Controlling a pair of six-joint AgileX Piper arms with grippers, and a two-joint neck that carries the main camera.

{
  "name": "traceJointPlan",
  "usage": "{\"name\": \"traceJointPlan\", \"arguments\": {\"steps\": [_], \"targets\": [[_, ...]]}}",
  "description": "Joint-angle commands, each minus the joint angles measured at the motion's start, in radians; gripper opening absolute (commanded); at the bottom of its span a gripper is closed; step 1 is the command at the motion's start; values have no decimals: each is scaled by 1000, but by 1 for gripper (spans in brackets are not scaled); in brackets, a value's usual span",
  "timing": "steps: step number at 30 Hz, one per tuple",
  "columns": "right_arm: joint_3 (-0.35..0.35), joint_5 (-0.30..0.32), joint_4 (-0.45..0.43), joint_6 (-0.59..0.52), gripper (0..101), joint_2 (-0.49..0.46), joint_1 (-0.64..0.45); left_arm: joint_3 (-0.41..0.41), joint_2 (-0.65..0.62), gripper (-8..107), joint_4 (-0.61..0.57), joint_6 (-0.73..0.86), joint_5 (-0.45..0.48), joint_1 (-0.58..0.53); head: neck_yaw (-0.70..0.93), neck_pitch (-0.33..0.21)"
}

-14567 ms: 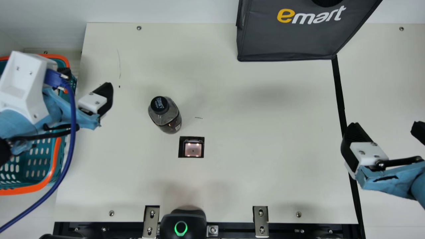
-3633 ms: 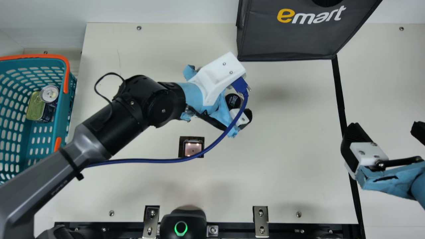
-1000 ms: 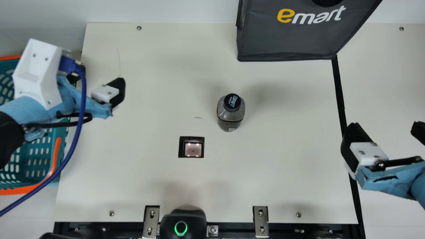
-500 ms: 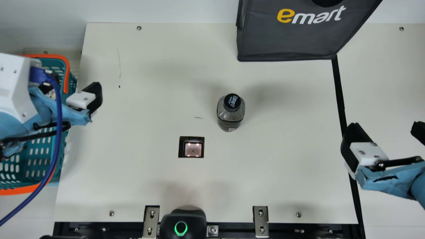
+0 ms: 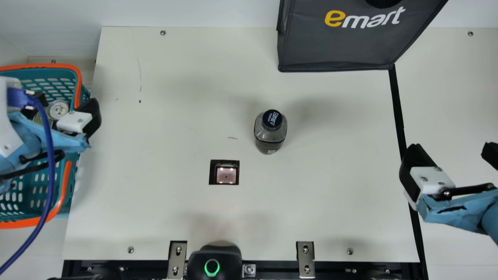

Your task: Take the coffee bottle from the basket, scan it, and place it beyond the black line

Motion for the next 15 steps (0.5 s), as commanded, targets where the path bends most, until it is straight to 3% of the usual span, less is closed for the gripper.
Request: {"name": "traceJointPlan", "arguments": {"steps": [1,15], "targets": [[0,0,0,0,91,0,0,10,-12,90,4,-7,0,5,0,-26],[0,0,0,0,91,0,0,108,-131,90,43,-54,-11,15,0,-26]]}}
